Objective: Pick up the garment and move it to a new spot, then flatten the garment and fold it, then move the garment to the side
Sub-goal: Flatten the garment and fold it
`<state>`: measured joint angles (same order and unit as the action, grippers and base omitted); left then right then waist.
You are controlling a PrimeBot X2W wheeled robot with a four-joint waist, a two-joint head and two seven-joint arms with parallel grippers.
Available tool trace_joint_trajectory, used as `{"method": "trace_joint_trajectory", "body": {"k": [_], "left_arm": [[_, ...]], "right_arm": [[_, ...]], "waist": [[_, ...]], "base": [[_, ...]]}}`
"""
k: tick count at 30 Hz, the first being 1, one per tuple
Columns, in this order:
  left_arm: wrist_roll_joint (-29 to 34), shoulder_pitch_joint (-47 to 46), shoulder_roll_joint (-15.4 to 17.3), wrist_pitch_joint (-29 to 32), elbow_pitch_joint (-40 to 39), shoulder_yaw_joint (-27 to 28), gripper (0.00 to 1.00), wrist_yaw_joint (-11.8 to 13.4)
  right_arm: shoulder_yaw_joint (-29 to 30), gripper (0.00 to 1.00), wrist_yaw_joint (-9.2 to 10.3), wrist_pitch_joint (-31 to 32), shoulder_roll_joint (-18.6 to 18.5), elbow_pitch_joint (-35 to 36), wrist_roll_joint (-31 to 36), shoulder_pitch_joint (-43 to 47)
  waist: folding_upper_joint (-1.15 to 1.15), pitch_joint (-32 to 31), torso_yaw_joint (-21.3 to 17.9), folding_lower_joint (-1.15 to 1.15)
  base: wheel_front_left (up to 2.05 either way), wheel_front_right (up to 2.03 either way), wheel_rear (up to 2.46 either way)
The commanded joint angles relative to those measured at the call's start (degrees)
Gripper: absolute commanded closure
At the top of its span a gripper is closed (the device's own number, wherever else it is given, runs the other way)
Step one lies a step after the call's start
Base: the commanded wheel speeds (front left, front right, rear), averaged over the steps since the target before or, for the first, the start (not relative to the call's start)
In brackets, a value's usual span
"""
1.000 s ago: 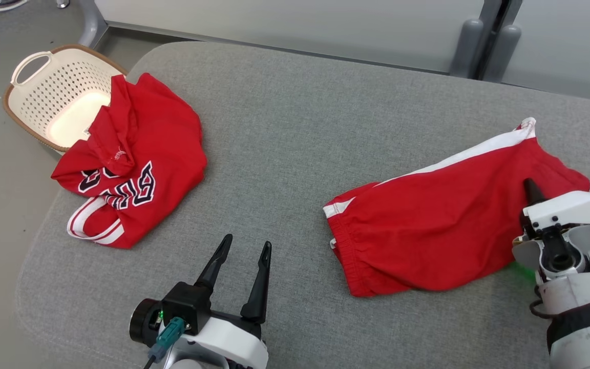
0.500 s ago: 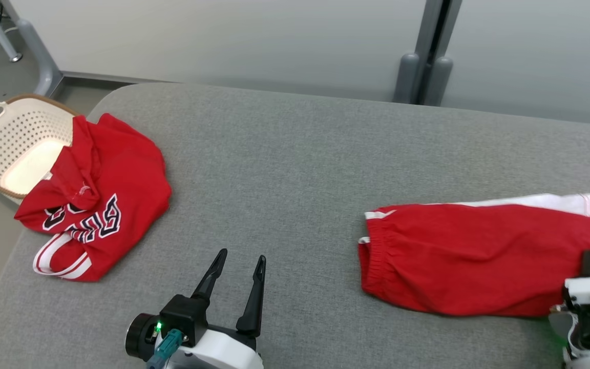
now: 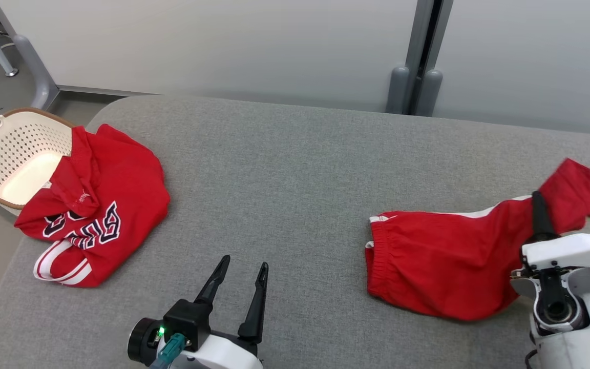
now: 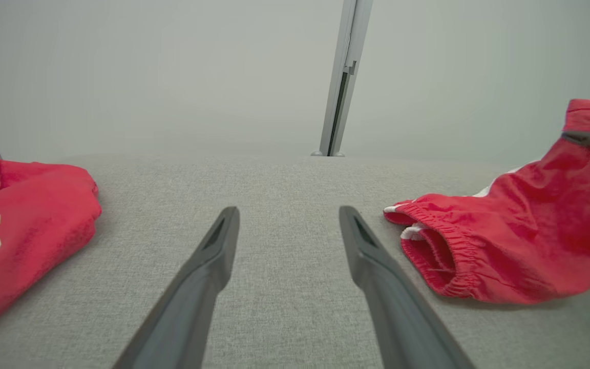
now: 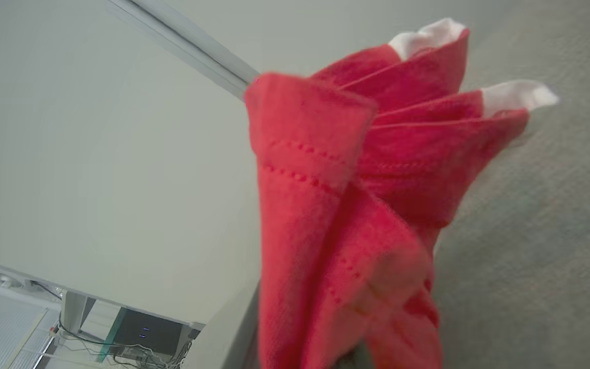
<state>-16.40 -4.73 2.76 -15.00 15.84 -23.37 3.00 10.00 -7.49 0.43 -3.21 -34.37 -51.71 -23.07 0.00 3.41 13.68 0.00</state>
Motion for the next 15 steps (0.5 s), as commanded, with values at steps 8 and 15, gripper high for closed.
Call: {"method": "trace_joint_trajectory", "body": {"k": [8, 15], "left_arm": [[0.64, 1.6, 0.24, -0.27, 0.92, 1.0, 0.0, -0.4], [0.79, 2.04, 0.24, -0.27, 1.11, 0.91, 0.0, -0.66]], "right_arm": [[-14.63, 1.0, 0.0, 1.96, 0.04, 8.07, -3.26, 7.25], [-24.35, 1.0, 0.0, 2.64, -2.09, 7.88, -2.63, 10.14]], "waist": [[0.0, -2.24, 2.41, 0.0], [0.0, -3.28, 3.58, 0.0]], "base": [[0.0, 0.0, 0.0], [0.0, 0.0, 0.0]]}}
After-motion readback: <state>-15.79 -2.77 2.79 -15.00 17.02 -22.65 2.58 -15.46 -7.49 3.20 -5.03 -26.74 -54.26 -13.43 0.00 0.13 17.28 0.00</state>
